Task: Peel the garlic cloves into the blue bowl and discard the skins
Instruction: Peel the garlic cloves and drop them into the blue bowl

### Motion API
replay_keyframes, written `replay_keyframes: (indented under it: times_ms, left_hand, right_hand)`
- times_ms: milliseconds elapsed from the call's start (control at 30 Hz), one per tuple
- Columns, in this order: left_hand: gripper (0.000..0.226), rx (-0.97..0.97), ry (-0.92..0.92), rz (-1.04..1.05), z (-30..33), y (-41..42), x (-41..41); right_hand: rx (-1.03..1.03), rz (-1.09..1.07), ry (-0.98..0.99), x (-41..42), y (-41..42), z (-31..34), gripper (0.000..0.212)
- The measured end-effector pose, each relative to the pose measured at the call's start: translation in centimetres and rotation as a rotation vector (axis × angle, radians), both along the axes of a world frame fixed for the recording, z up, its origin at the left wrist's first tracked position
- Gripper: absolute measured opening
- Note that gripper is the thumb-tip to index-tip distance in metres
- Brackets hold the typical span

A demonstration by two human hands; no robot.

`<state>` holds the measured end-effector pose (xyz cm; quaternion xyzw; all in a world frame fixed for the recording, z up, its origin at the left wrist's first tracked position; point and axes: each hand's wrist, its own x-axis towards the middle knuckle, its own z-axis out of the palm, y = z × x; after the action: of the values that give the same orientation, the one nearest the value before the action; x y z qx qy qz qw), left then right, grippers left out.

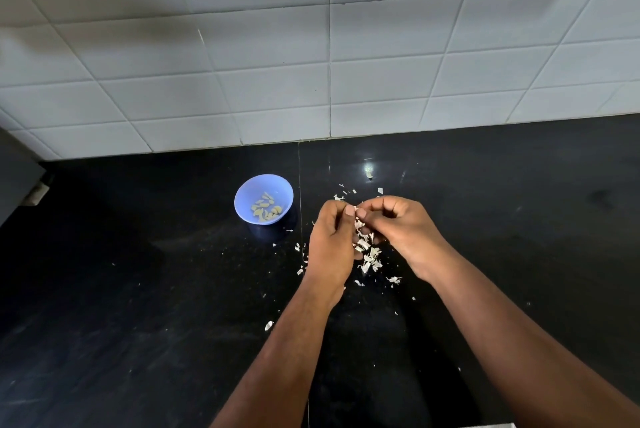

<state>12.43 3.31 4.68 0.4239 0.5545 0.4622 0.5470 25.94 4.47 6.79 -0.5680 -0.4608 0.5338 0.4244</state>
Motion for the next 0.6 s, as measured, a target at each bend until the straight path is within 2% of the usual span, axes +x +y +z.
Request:
replay_keyframes:
  times_ms: [167, 333, 433, 533, 600]
  left_hand:
    - [0.014, 0.044, 0.045, 0.032, -0.1, 0.0, 0.2]
    - [0.022, 0.091, 0.12, 0.09, 0.0, -0.1, 0.3]
    - [0.02, 0.14, 0.141, 0.13, 0.1, -0.2, 0.4]
    - [0.017, 0.144, 0.09, 0.124, 0.0, -0.4, 0.5]
    - [0.015, 0.115, 0.009, 0.079, 0.2, -0.4, 0.4]
  right_hand:
    - [0.151, 0.076, -0.377, 1.1, 0.2, 0.4, 0.004]
    - [0.204, 0.005, -0.468, 0.6, 0.0, 0.4, 0.011]
    - [0.143, -0.036, -0.419, 0.1, -0.1, 0.2, 0.01]
    - [0.016, -0.088, -0.151, -0.1, -0.3, 0.5, 0.009]
    - [-0.034, -0.111, -0.057, -0.1, -0.4, 0.8, 0.012]
